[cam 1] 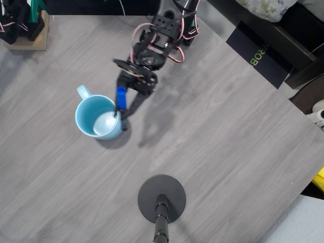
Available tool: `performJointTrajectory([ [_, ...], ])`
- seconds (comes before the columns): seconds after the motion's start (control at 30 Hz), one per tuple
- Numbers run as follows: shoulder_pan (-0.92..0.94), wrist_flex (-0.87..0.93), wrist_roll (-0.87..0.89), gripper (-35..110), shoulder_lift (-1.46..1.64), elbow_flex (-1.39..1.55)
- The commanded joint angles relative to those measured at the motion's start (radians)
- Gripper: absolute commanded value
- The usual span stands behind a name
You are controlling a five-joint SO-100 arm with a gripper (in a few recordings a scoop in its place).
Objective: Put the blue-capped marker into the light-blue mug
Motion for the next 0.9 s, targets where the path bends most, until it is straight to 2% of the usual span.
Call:
performJointTrajectory([
  [0.0,0.071,0.006,0.014,0,0.040,-0.051],
  [0.3,0.175,0.035,0.035,0,0.003,-0.031],
  [0.8,0.175,-0.043,0.035,0,-0.008,0.109],
  [0.87,0.179,-0.035,0.035,8,-0.008,0.112],
])
